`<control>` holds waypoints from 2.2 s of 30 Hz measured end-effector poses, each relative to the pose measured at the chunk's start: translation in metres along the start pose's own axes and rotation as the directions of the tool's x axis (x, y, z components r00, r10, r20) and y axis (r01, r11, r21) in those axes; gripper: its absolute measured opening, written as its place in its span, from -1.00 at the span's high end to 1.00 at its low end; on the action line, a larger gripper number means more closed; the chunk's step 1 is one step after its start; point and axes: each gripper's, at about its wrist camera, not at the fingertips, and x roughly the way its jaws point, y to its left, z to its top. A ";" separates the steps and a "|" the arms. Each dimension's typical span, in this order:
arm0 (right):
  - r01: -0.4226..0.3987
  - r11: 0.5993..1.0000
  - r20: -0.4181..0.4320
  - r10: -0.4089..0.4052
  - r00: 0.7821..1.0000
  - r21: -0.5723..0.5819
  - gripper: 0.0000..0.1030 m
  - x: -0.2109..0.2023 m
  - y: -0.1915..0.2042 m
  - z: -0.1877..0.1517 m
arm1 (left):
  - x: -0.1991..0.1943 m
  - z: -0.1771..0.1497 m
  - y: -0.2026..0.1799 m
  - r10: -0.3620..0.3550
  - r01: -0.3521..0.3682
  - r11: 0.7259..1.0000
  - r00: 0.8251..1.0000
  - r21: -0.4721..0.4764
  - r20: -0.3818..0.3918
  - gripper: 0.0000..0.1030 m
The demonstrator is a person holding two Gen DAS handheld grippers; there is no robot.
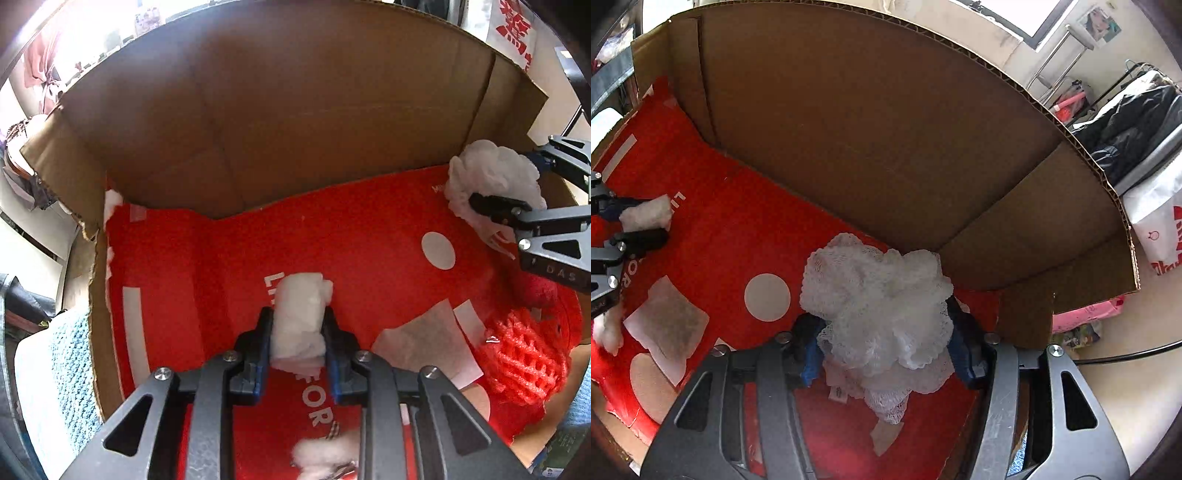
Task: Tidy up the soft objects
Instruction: 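Carry the bath puff and rolled cloth into the red-lined box with both grippers, then open both grippers to release the puff and cloth in the box, then withdraw both tools from the box back over the blanket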
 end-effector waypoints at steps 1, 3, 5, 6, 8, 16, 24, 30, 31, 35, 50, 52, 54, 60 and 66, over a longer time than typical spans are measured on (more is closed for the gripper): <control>-0.002 1.000 0.001 0.002 1.000 -0.001 -0.09 0.000 0.000 0.000 | -0.001 -0.001 -0.001 0.002 -0.002 1.000 1.000 0.001 0.003 0.38; 0.000 1.000 0.000 0.000 1.000 0.000 -0.12 0.001 0.001 -0.001 | -0.001 0.000 -0.002 0.013 -0.013 1.000 1.000 0.000 0.006 0.26; -0.007 1.000 -0.005 0.007 1.000 0.007 -0.16 0.002 -0.001 0.001 | -0.002 0.002 -0.003 0.011 -0.011 1.000 1.000 -0.005 0.006 0.16; -0.005 1.000 -0.006 0.005 1.000 0.007 -0.17 0.003 -0.001 0.001 | -0.002 0.002 -0.002 0.009 -0.009 1.000 1.000 -0.010 0.005 0.10; -0.006 1.000 -0.007 0.006 1.000 0.005 -0.22 0.004 -0.002 0.001 | -0.002 0.004 -0.002 0.011 -0.011 1.000 1.000 -0.014 0.005 0.00; -0.005 1.000 -0.012 0.005 1.000 0.016 -0.44 0.008 -0.014 0.001 | -0.011 0.011 -0.011 0.025 -0.025 1.000 0.999 -0.005 0.042 -0.40; -0.017 0.999 0.001 0.017 1.000 0.041 -0.50 0.000 -0.025 -0.002 | -0.031 0.010 -0.014 0.013 -0.012 1.000 0.997 -0.011 0.077 -0.53; -0.029 0.996 0.048 0.025 0.999 0.082 -0.50 -0.027 -0.040 -0.004 | -0.061 0.009 -0.019 0.030 -0.024 0.999 0.988 -0.038 0.149 -0.78; -0.028 0.995 0.056 0.023 0.998 0.091 -0.51 -0.032 -0.042 -0.007 | -0.065 0.008 -0.019 0.027 -0.020 0.999 0.988 -0.046 0.154 -0.79; -0.046 0.991 0.098 0.033 0.995 0.128 -0.51 -0.055 -0.052 -0.018 | -0.090 0.000 -0.019 0.032 -0.018 0.997 0.981 -0.078 0.191 -0.86; -0.057 0.961 0.258 -0.015 0.966 0.270 -0.68 -0.161 -0.105 -0.142 | -0.150 -0.119 0.024 0.047 -0.005 0.990 0.956 -0.143 0.290 -0.99; -0.065 0.957 0.271 -0.015 0.962 0.281 -0.68 -0.168 -0.109 -0.166 | -0.153 -0.139 0.029 0.047 -0.004 0.989 0.957 -0.148 0.287 -0.99; -0.070 0.954 0.277 -0.015 0.961 0.293 -0.68 -0.174 -0.109 -0.191 | -0.157 -0.156 0.033 0.047 -0.003 0.988 0.958 -0.155 0.284 -0.99; -0.062 0.958 0.281 -0.020 0.960 0.280 -0.68 -0.186 -0.091 -0.261 | -0.164 -0.209 0.046 0.032 0.032 0.973 0.961 -0.229 0.273 -0.99; -0.111 0.958 0.313 0.024 0.950 0.263 -0.68 -0.194 -0.051 -0.316 | -0.169 -0.262 0.040 -0.022 0.114 0.949 0.954 -0.295 0.299 -0.99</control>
